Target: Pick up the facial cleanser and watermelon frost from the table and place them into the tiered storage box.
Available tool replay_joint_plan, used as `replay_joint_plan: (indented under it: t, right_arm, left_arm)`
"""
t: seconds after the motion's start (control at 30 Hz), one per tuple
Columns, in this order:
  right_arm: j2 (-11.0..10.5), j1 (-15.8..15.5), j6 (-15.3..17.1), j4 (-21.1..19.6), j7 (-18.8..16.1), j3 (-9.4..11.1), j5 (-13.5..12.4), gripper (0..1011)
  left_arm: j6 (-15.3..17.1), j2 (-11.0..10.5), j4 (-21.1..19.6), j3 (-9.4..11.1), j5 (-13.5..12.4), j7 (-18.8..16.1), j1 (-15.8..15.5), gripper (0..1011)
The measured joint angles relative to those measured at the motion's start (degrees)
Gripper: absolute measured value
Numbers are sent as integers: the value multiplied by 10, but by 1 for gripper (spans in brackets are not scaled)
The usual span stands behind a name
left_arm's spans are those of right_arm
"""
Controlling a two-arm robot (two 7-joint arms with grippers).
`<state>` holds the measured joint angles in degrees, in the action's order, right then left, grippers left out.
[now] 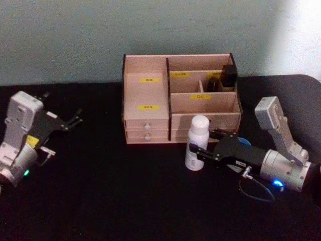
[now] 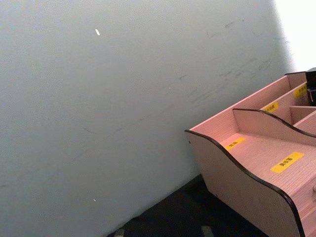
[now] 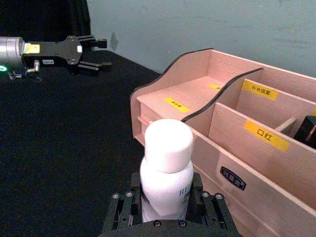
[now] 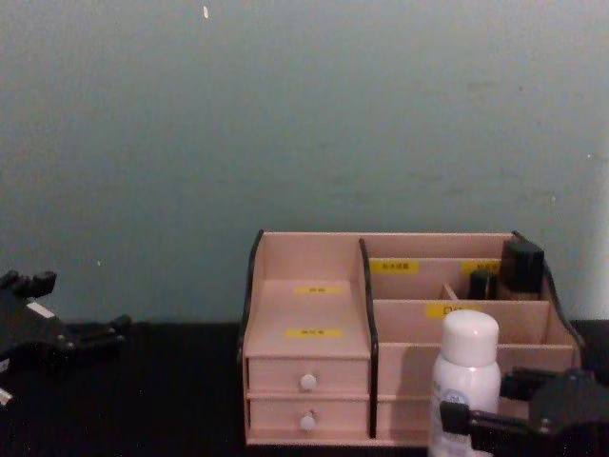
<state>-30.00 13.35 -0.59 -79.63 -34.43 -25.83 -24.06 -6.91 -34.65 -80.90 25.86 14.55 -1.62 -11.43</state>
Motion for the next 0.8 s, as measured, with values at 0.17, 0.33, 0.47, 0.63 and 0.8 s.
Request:
replay_joint_plan:
  t: [0.17,0.33,0.47,0.63,0.8]
  right_arm:
    - [0,0,0,0,0,0,0,591]
    - [-5,-2,-7,-9,0,0,3,591]
    - [-11,-6,-8,-24,-3,7,-4,591]
    - [-18,-9,-6,-50,-8,22,-30,591]
    - [-17,3,-3,-62,-8,37,-56,591]
  left_arm:
    - [0,0,0,0,0,0,0,1001]
    - [0,0,0,0,0,0,0,1001]
    - [0,0,0,0,0,0,0,1001]
    - [0,0,0,0,0,0,0,1001]
    - [0,0,0,0,0,0,0,1001]
